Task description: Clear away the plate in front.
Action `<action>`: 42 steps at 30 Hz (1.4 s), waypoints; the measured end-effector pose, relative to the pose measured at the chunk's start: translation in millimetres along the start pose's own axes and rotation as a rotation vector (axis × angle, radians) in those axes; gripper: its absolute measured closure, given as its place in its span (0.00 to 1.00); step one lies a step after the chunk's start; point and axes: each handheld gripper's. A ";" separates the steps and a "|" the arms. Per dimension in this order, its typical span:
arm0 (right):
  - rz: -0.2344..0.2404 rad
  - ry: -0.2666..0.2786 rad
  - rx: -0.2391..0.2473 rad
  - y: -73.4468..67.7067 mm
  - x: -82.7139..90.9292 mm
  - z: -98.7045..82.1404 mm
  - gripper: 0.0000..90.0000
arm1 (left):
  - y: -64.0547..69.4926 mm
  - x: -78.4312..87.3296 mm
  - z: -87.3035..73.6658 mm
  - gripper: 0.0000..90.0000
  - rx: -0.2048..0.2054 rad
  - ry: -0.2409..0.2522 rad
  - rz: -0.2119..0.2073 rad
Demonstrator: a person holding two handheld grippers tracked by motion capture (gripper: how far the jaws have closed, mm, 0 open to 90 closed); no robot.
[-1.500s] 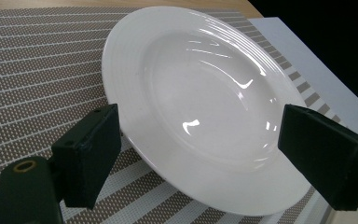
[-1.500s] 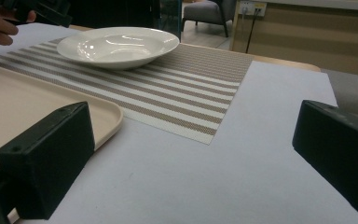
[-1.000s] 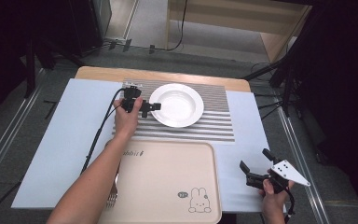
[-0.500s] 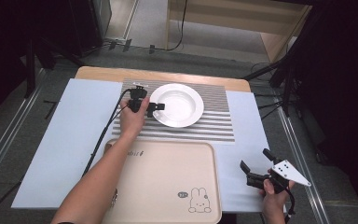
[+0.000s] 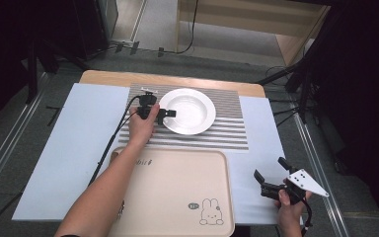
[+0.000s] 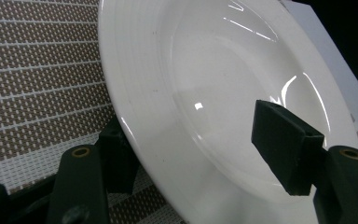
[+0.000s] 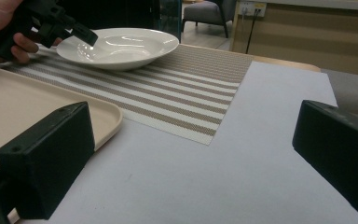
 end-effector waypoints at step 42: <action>-0.003 0.003 -0.004 1.2 0.2 -0.1 0.00 | 47.9 18.3 14.7 0.91 -0.119 0.127 0.054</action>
Point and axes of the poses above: each handheld gripper's, and its own axes: x roughly backward along the jaws, z roughly out of its top, y roughly to its right, and after that the axes turned 10 degrees about -x, right-handed
